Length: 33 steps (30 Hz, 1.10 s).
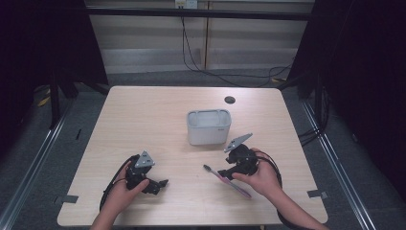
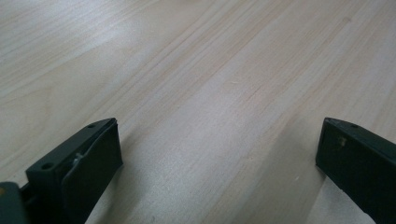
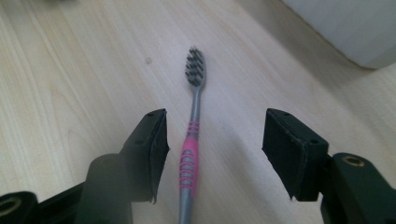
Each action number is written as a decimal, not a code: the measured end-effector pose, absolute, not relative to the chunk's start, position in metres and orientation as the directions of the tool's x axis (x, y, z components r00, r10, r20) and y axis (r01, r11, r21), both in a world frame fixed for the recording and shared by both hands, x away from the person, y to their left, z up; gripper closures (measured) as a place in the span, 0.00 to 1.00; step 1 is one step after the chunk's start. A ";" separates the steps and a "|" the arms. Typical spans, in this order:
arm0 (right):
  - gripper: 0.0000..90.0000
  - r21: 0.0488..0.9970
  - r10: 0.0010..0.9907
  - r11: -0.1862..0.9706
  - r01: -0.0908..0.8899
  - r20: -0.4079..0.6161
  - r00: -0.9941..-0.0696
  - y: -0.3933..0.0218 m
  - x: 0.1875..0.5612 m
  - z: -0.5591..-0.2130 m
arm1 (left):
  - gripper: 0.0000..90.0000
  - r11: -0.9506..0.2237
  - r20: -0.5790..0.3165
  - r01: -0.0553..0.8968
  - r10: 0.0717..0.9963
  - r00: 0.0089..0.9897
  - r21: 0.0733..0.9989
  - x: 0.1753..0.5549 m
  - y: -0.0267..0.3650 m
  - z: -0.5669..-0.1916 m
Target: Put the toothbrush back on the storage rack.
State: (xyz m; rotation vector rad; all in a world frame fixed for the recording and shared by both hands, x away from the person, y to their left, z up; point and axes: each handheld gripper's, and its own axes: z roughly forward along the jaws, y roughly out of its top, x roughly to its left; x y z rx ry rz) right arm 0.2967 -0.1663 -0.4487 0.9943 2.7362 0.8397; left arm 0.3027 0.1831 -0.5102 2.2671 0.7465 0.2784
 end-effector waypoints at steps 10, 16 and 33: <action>0.53 0.513 0.616 0.631 0.582 0.125 -0.778 -0.161 0.294 -0.454 | 0.00 -0.571 -0.020 0.432 0.588 0.809 0.698 0.303 0.183 -0.510; 0.58 0.499 0.606 0.647 0.577 0.125 -0.786 -0.155 0.292 -0.458 | 0.00 -0.572 -0.019 0.431 0.587 0.809 0.698 0.303 0.183 -0.510; 0.69 0.446 0.586 0.701 0.557 0.084 -0.806 -0.138 0.292 -0.473 | 0.00 -0.571 -0.020 0.432 0.588 0.809 0.698 0.303 0.183 -0.510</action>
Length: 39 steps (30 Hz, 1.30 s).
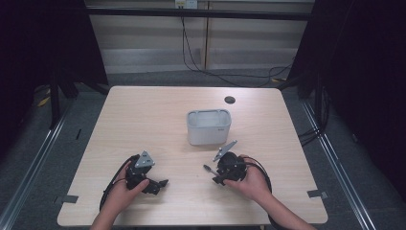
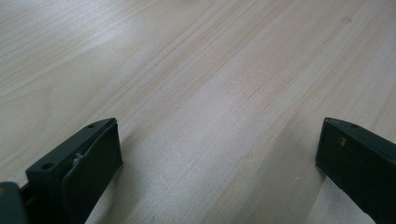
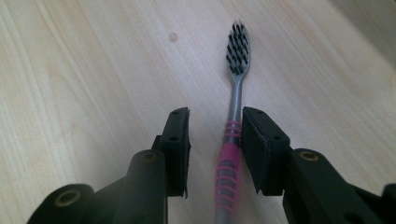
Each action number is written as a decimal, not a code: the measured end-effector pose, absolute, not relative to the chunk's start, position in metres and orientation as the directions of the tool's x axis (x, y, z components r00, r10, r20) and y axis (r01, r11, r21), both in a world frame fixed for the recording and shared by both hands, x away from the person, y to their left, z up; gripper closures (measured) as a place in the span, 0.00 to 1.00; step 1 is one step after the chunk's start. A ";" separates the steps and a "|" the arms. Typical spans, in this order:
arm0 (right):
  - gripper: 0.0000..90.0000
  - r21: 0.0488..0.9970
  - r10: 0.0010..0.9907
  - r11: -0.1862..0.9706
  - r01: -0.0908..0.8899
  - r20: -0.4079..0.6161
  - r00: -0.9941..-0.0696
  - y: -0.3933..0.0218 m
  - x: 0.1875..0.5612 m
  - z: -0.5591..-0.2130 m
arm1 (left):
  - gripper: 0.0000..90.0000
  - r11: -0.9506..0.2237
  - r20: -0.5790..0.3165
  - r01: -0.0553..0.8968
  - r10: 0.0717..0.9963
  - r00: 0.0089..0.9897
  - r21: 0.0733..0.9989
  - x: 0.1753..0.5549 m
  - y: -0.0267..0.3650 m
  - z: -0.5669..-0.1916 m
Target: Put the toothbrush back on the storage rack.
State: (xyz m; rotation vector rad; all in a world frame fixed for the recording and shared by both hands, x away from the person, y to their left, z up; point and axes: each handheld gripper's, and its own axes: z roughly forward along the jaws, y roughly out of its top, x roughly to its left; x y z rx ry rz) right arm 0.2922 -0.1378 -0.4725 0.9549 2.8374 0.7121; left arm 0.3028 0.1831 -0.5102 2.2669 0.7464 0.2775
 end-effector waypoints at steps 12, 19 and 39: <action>0.85 0.425 0.576 0.728 0.538 0.047 -0.816 -0.132 0.291 -0.476 | 0.00 -0.572 -0.018 0.431 0.588 0.809 0.698 0.303 0.183 -0.510; 0.93 0.423 0.596 0.717 0.555 0.042 -0.802 -0.130 0.289 -0.476 | 0.00 -0.572 -0.019 0.431 0.587 0.809 0.698 0.303 0.183 -0.510; 0.93 0.522 0.622 0.618 0.588 0.132 -0.771 -0.151 0.302 -0.446 | 0.00 -0.571 -0.019 0.431 0.588 0.809 0.698 0.303 0.183 -0.510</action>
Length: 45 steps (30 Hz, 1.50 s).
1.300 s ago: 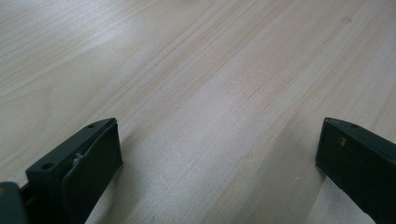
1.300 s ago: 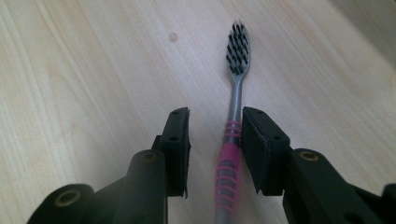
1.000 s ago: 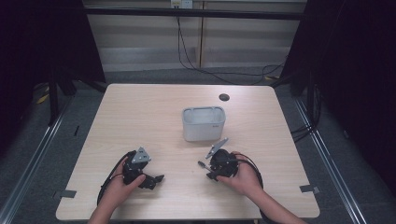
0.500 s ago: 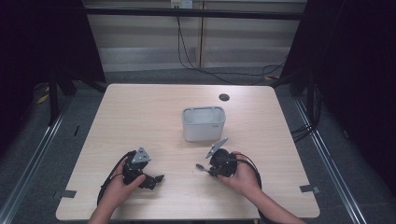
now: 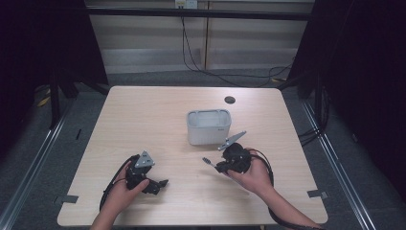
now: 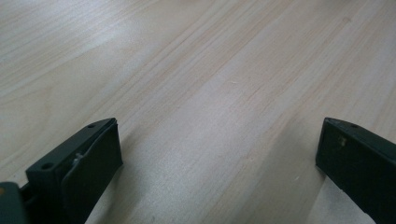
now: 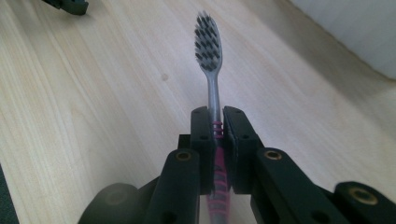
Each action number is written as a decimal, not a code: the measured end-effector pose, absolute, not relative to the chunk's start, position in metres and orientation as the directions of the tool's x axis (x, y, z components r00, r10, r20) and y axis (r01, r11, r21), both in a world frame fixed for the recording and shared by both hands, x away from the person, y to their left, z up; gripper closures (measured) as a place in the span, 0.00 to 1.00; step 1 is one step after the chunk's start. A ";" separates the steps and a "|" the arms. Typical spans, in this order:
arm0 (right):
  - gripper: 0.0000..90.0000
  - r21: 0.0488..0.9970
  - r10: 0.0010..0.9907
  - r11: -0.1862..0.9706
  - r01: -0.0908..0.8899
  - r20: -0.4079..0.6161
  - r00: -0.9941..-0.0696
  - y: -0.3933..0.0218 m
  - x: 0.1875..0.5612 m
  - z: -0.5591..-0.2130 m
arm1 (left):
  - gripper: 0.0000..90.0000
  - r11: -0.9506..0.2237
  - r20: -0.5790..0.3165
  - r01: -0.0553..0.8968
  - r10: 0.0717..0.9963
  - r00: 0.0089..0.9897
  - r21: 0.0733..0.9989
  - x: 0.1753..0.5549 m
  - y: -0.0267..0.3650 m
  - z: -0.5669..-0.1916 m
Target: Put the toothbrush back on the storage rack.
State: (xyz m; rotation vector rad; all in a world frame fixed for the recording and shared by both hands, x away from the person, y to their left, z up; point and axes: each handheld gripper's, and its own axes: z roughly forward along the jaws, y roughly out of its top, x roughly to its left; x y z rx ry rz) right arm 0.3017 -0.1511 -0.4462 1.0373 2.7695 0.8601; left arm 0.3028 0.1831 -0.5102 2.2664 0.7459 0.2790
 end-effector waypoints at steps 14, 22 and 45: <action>0.93 0.650 0.634 0.530 0.544 0.123 -0.764 -0.163 0.307 -0.412 | 0.00 -0.572 -0.018 0.431 0.587 0.809 0.698 0.303 0.183 -0.510; 0.93 0.698 0.645 0.471 0.540 0.144 -0.750 -0.170 0.309 -0.401 | 0.00 -0.572 -0.018 0.431 0.587 0.809 0.698 0.303 0.183 -0.510; 0.93 0.816 0.665 0.317 0.482 0.171 -0.727 -0.184 0.315 -0.369 | 0.00 -0.572 -0.019 0.431 0.588 0.809 0.698 0.303 0.183 -0.510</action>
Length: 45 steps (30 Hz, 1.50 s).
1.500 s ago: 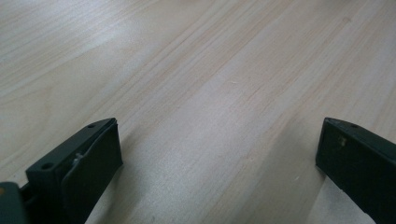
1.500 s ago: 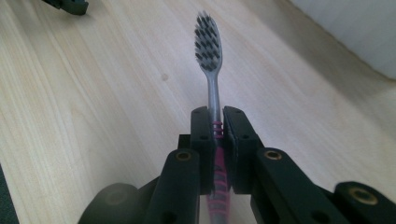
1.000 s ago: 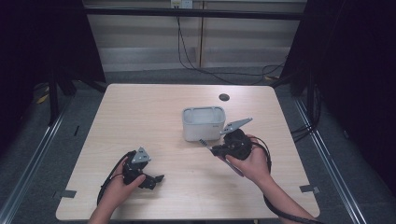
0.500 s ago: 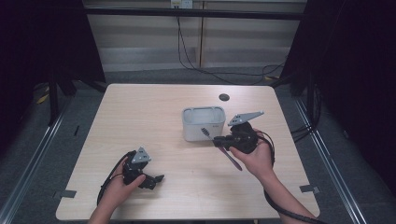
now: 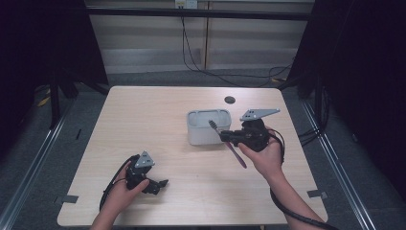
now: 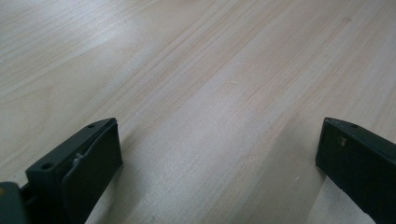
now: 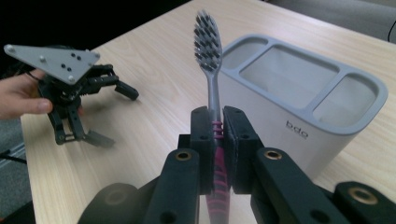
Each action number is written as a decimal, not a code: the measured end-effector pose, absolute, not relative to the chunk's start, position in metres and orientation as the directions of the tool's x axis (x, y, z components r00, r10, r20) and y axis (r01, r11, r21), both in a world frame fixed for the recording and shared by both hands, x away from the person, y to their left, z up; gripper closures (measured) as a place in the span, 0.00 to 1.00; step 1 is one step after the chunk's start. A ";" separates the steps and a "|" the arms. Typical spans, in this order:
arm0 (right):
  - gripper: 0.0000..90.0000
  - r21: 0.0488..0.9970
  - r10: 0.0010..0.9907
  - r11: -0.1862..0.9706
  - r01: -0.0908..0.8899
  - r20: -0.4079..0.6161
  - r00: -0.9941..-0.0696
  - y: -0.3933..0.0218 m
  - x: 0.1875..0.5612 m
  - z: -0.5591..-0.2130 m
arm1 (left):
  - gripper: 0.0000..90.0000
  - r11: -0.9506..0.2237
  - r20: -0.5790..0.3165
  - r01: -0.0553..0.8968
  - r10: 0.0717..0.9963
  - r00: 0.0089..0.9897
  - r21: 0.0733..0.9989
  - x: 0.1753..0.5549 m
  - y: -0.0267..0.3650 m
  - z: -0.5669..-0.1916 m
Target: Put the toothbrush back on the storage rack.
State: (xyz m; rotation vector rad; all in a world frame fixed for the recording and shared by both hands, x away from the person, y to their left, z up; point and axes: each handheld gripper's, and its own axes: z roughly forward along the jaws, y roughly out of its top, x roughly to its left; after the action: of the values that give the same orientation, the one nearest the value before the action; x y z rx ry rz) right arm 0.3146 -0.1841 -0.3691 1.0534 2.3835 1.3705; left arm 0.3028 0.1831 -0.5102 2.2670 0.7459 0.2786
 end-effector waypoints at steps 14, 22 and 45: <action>0.93 0.860 0.678 0.247 0.447 0.176 -0.714 -0.185 0.322 -0.351 | 0.00 -0.572 -0.018 0.431 0.587 0.809 0.698 0.303 0.183 -0.510; 0.93 0.880 0.684 0.202 0.431 0.188 -0.705 -0.186 0.328 -0.342 | 0.00 -0.572 -0.018 0.431 0.587 0.809 0.698 0.303 0.183 -0.510; 0.93 0.914 0.697 0.135 0.381 0.186 -0.693 -0.181 0.343 -0.323 | 0.00 -0.571 -0.019 0.432 0.588 0.809 0.698 0.303 0.183 -0.510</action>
State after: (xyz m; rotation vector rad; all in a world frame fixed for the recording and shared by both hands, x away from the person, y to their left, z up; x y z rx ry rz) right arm 0.3426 -0.1812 -0.3227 1.0506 2.1316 1.5774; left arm 0.3028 0.1831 -0.5103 2.2667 0.7460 0.2782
